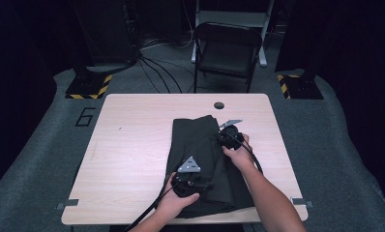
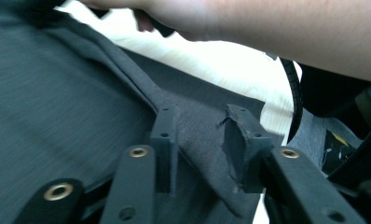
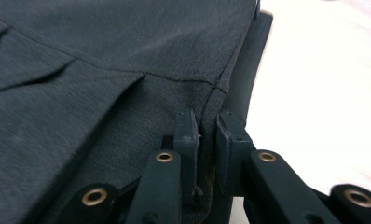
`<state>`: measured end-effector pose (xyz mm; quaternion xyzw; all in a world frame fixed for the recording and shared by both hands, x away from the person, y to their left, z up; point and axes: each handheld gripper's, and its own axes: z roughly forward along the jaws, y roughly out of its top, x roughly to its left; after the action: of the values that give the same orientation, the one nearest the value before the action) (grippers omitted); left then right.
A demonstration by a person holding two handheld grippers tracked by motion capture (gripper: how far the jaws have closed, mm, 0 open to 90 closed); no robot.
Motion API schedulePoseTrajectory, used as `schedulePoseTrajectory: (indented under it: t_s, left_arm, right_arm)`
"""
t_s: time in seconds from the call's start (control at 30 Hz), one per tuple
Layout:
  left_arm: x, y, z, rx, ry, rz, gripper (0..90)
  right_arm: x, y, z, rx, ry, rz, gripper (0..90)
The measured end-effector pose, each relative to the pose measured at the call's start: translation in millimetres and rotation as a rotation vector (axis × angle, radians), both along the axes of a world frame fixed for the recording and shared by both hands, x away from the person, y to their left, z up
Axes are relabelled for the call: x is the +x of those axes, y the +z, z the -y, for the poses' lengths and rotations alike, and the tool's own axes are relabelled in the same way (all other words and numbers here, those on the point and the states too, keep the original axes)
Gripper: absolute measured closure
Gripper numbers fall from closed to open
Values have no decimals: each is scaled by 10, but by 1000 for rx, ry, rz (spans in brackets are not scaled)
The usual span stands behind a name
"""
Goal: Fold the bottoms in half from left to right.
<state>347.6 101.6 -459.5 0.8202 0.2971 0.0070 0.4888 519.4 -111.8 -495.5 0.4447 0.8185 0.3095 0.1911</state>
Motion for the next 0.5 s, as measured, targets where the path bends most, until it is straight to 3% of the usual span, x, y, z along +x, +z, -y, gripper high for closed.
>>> schedulePoseTrajectory:
  t_s: [0.17, 0.2, 0.27, 0.33, 0.5]
  left_arm:
    - [-55, 82, -222, -22, 43, 4, 595]
    - [-82, 121, -339, -17, 62, 14, 592]
    - [-79, 137, -396, -9, 65, 24, 585]
    - [-63, 162, -559, 1, 98, 33, 559]
    - [-5, 123, -779, 24, 158, 28, 538]
  right_arm:
    - [-2, -71, 31, 18, -19, 0, 772]
    - [4, -59, 44, 17, -23, -14, 752]
    - [6, -57, 47, 18, -28, -9, 741]
    - [-3, -38, 51, 19, -55, -33, 674]
    - [-16, -20, 94, 20, -51, -36, 630]
